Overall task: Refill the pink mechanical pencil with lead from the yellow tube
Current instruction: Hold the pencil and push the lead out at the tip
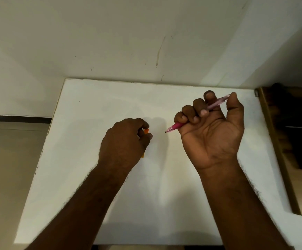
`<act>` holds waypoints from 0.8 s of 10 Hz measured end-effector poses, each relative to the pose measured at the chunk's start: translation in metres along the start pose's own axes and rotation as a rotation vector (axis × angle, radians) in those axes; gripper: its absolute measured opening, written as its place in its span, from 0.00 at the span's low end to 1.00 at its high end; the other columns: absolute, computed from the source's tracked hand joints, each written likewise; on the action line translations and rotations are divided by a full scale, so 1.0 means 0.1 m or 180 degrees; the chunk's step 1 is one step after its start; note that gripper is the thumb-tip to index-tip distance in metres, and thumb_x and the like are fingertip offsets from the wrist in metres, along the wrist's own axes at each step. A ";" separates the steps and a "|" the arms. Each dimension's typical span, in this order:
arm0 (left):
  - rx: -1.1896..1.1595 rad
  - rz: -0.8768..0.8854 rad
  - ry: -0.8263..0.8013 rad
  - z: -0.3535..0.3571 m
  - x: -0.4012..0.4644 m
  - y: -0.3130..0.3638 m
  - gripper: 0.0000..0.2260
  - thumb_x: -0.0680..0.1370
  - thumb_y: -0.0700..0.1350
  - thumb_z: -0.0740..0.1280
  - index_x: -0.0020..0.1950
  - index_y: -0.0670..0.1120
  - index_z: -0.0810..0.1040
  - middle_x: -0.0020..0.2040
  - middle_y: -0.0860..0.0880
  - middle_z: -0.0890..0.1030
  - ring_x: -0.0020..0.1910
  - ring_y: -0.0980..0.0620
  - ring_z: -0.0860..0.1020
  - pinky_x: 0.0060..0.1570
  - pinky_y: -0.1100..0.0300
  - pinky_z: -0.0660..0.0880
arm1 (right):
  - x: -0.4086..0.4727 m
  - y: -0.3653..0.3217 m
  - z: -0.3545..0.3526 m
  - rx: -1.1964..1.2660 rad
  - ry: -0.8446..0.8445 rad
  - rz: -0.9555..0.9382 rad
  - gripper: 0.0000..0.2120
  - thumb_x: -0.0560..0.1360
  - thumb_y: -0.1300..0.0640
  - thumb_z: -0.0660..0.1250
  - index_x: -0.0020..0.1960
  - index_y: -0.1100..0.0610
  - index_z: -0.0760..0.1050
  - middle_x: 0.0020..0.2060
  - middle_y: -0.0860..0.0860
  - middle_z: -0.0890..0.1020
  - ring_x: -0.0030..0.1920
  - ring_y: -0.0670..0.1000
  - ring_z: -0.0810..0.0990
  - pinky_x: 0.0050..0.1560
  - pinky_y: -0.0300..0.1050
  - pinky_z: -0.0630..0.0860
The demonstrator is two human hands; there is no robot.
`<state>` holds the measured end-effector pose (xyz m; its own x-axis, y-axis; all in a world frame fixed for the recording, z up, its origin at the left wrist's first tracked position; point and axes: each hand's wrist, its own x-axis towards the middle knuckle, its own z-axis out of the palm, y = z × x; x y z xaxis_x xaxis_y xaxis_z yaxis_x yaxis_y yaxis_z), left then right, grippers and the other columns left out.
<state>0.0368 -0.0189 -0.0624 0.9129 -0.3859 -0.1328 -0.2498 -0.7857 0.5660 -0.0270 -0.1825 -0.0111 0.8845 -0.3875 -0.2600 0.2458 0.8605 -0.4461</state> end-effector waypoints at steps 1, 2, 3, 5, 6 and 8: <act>-0.0010 0.0003 -0.0012 0.00 0.00 0.00 0.08 0.76 0.55 0.71 0.54 0.57 0.82 0.43 0.57 0.82 0.41 0.55 0.80 0.47 0.57 0.78 | 0.02 0.02 0.00 0.0008 0.0012 -0.0078 0.19 0.84 0.41 0.55 0.44 0.54 0.72 0.33 0.50 0.72 0.33 0.49 0.67 0.40 0.45 0.67; -0.0023 -0.0015 -0.0011 0.00 0.00 0.00 0.08 0.76 0.55 0.71 0.54 0.57 0.82 0.43 0.57 0.82 0.41 0.55 0.80 0.47 0.57 0.78 | 0.03 0.03 -0.01 -0.0026 0.0007 -0.0195 0.15 0.81 0.42 0.58 0.44 0.53 0.72 0.34 0.48 0.74 0.34 0.48 0.69 0.44 0.45 0.68; -0.0040 -0.0006 0.0000 0.00 0.00 0.00 0.08 0.75 0.55 0.71 0.53 0.57 0.82 0.43 0.57 0.82 0.41 0.55 0.80 0.46 0.56 0.78 | 0.03 0.04 -0.03 -0.0060 0.0057 -0.0193 0.13 0.77 0.41 0.61 0.45 0.51 0.74 0.35 0.48 0.73 0.34 0.49 0.69 0.48 0.48 0.70; -0.0016 -0.0016 -0.0015 0.01 0.00 -0.01 0.08 0.75 0.55 0.71 0.53 0.57 0.81 0.42 0.57 0.81 0.41 0.56 0.80 0.46 0.57 0.78 | 0.02 0.03 -0.03 -0.0004 0.0188 0.0072 0.23 0.81 0.38 0.56 0.37 0.53 0.71 0.29 0.48 0.66 0.31 0.50 0.62 0.38 0.46 0.65; -0.0020 -0.0018 -0.0024 0.01 0.00 -0.01 0.07 0.75 0.55 0.71 0.52 0.58 0.81 0.42 0.57 0.81 0.41 0.56 0.80 0.46 0.58 0.77 | 0.02 0.01 -0.03 -0.0015 0.0199 0.0026 0.20 0.79 0.41 0.56 0.35 0.53 0.68 0.28 0.48 0.64 0.31 0.50 0.60 0.38 0.46 0.64; -0.0004 0.0022 -0.0004 0.01 0.01 -0.01 0.07 0.76 0.54 0.71 0.52 0.57 0.82 0.42 0.57 0.81 0.41 0.56 0.79 0.45 0.59 0.77 | 0.01 0.01 -0.03 0.0174 0.0190 0.0004 0.22 0.78 0.38 0.57 0.36 0.54 0.69 0.29 0.48 0.65 0.31 0.50 0.60 0.38 0.46 0.65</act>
<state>0.0373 -0.0187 -0.0643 0.9108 -0.3920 -0.1299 -0.2557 -0.7824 0.5679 -0.0270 -0.1828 -0.0140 0.8600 -0.4040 -0.3118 0.2675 0.8772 -0.3987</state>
